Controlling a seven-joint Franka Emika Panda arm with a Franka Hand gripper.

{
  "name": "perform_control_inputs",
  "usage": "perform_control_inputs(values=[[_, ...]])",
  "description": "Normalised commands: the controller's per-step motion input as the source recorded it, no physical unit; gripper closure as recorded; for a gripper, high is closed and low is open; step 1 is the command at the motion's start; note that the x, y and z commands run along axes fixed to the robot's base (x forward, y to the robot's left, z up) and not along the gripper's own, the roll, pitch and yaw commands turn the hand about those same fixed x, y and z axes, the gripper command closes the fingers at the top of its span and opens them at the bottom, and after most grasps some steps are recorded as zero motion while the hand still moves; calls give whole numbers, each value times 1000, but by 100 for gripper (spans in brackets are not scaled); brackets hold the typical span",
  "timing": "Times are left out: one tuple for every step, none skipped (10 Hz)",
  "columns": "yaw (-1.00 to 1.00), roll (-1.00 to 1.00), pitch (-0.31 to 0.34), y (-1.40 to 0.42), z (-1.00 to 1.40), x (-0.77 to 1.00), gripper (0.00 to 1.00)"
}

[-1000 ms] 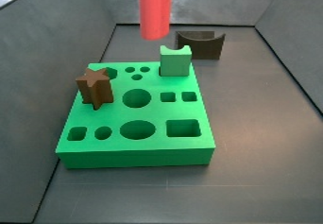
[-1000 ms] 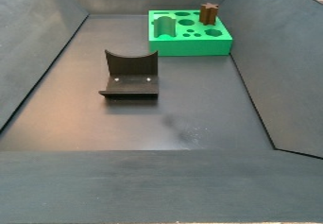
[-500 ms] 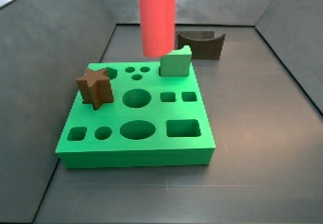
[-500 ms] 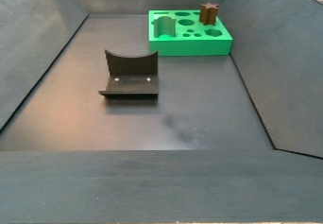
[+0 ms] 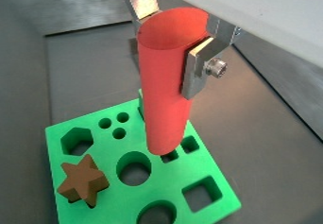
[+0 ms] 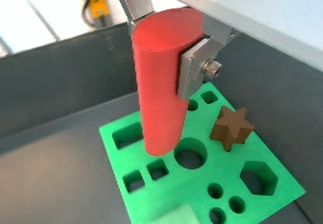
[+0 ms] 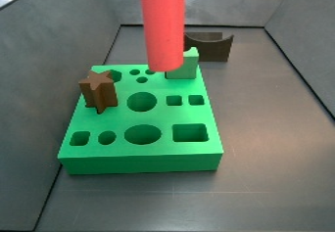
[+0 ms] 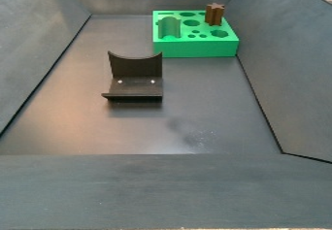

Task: Pick up the oval object. Move up. Move to above the board. Insert the oval object.
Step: Insert the oval object.

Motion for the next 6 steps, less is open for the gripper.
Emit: perform_control_inputs(values=[[-554,141,-3,-617,0,0,100],[-557,137,0,-606,0,0,100],[-531,200,-19,-589,-60,0,100],[-654,150,-60,-357,-329,0,100],[-854,70,-43,-211,-386,0,100],[-820,79,-50,-120,-280,0,100]])
